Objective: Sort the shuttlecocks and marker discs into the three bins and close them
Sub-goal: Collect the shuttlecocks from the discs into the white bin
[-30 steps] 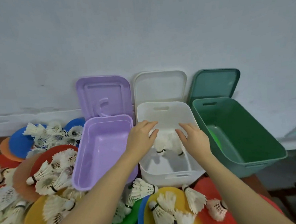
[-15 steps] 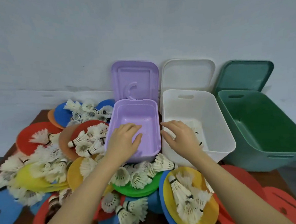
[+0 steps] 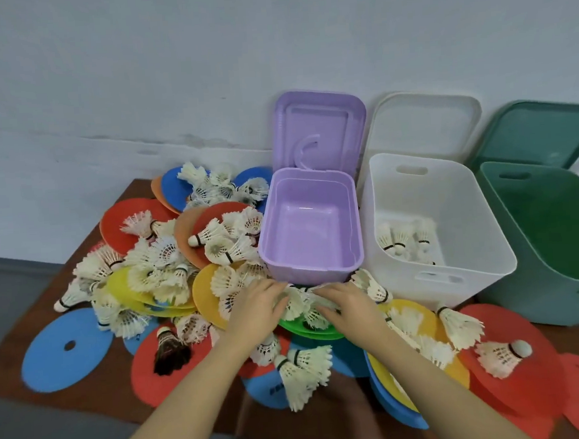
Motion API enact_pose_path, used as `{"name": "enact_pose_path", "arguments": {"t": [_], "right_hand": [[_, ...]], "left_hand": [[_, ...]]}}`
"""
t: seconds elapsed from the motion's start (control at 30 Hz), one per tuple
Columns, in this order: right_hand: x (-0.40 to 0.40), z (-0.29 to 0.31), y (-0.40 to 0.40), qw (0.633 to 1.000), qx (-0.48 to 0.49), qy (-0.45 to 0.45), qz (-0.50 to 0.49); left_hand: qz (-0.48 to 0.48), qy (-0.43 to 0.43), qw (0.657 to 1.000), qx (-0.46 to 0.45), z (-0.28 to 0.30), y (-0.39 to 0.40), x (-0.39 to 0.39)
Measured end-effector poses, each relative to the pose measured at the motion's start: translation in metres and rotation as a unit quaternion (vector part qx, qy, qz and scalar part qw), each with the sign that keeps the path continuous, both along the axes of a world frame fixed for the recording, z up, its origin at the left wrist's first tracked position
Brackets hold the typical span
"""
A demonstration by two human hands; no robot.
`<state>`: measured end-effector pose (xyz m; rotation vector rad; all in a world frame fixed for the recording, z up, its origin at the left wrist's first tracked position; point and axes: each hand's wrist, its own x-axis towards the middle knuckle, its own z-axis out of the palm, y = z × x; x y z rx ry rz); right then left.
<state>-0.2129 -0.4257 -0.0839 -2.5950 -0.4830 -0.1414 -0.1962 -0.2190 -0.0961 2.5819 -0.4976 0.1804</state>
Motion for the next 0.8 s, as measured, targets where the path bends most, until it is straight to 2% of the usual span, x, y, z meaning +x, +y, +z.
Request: {"name": "enact_pose_path", "arguments": {"t": [0.07,0.13,0.3,0.43,0.6,0.8], "right_hand": [[0.001,-0.011,0.003,0.999,-0.006,0.038,0.015],[0.003,-0.020,0.007,0.999,-0.013,0.048,0.013],[0.014,-0.033,0.012,1.000,-0.028,0.004,-0.011],[0.015,-0.030,0.012,0.998,-0.022,-0.053,-0.007],[0.007,0.002,0.010,0.988,0.034,-0.148,-0.013],[0.016,0.065,-0.016,0.973,0.082,-0.206,-0.071]], "left_hand": [[-0.009,0.030,0.999,-0.015,-0.009,0.000,0.000],[-0.013,0.024,0.999,-0.037,-0.016,-0.001,0.000],[0.005,0.010,0.998,-0.059,-0.022,-0.004,0.005],[0.032,-0.045,0.995,-0.086,-0.019,-0.006,0.010],[0.025,-0.158,0.977,-0.139,0.012,0.001,0.004],[-0.002,-0.220,0.960,-0.175,0.068,-0.022,0.033]]}}
